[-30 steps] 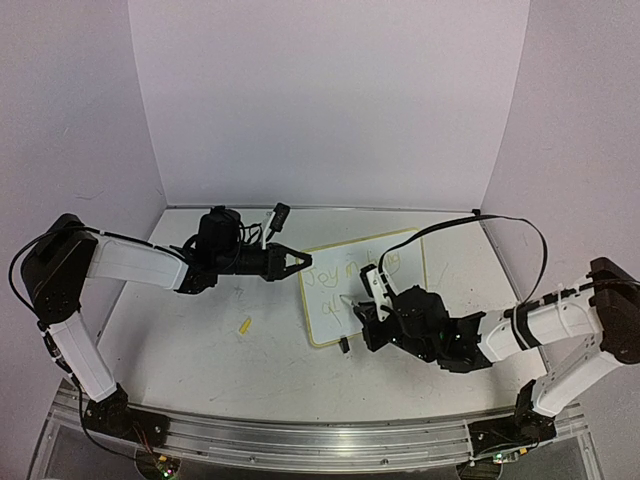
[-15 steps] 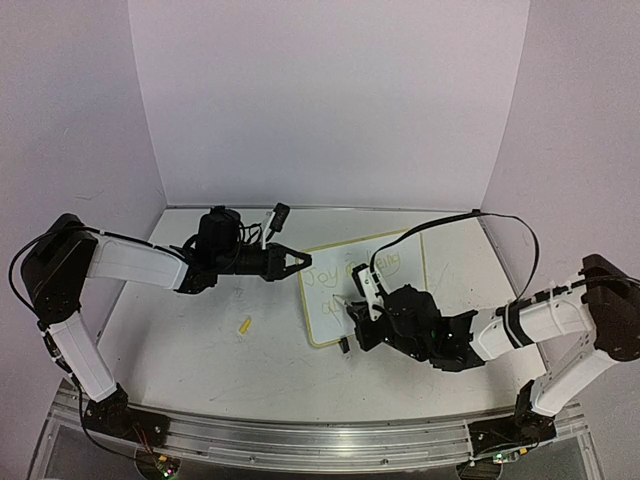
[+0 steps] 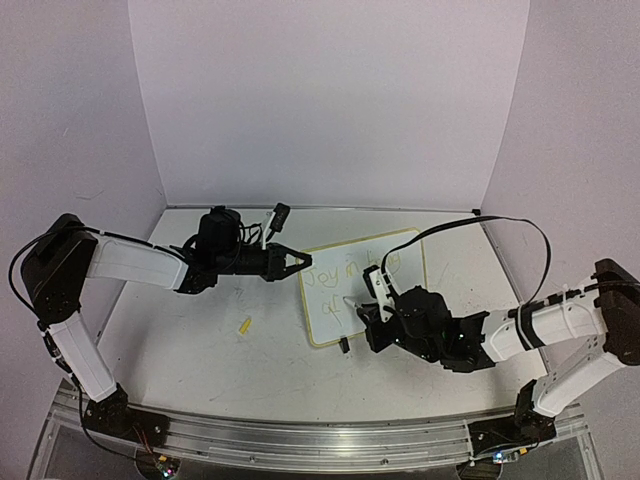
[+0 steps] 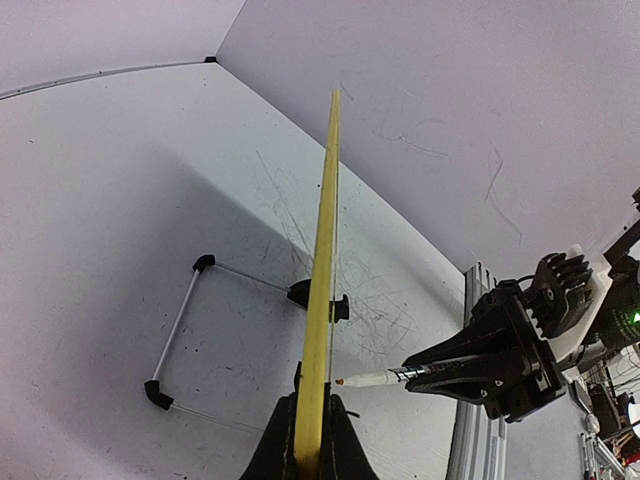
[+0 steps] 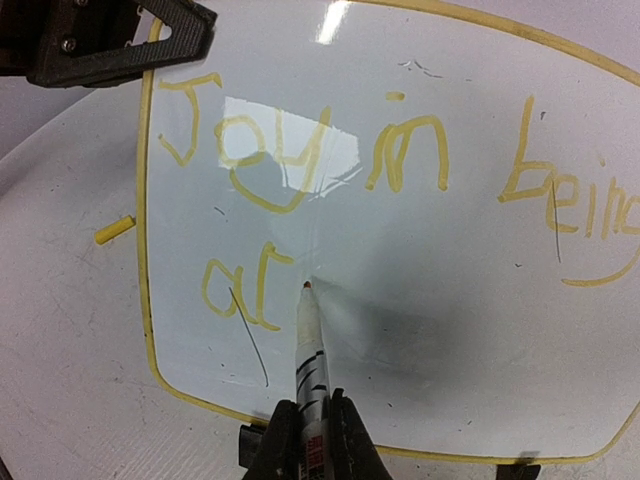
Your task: Write a sentence on the whiteboard
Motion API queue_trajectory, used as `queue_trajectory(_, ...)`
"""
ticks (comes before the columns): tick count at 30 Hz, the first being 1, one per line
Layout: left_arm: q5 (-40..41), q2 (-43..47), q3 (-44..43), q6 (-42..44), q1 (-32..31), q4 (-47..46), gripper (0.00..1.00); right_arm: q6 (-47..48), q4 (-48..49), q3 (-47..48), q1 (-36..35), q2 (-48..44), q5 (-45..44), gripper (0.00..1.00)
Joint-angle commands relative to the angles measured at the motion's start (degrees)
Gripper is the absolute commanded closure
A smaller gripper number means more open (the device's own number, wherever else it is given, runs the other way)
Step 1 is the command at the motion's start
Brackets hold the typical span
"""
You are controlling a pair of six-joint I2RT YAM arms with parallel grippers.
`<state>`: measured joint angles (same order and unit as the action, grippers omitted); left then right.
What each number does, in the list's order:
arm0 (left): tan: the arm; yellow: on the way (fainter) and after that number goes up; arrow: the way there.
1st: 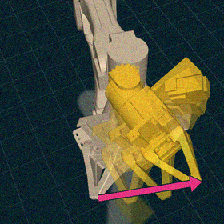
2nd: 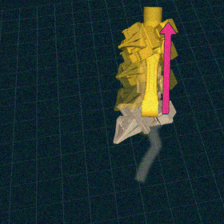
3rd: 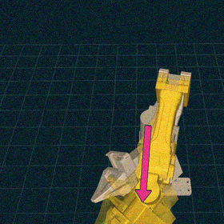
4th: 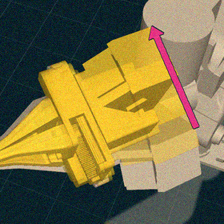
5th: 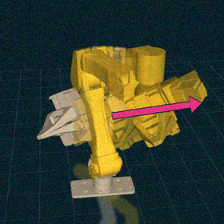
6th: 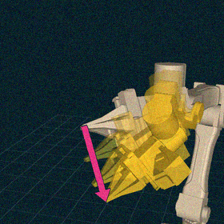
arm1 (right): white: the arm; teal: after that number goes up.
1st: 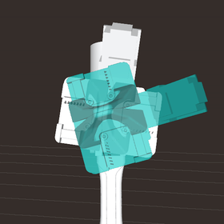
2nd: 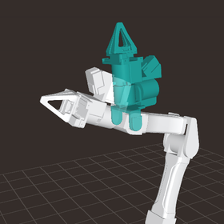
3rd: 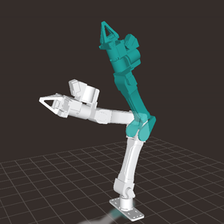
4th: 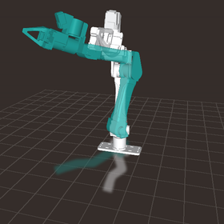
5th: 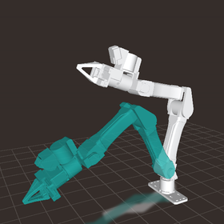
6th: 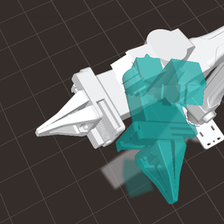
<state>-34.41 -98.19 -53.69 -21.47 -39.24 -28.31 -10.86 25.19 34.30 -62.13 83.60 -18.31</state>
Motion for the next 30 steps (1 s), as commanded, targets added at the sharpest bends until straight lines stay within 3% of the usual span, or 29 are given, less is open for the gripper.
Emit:
queue_trajectory(1, 7.3, -0.6, -1.0, 3.7, 0.3, 7.0, 1.0, 0.1, 1.8, 1.4, 0.1, 0.7, -0.1, 1.0)
queue_trajectory(30, 7.6, -0.1, -0.5, 4.2, 0.3, 7.1, 1.0, -0.9, 0.6, 3.2, 0.1, 2.8, -0.9, 1.0)
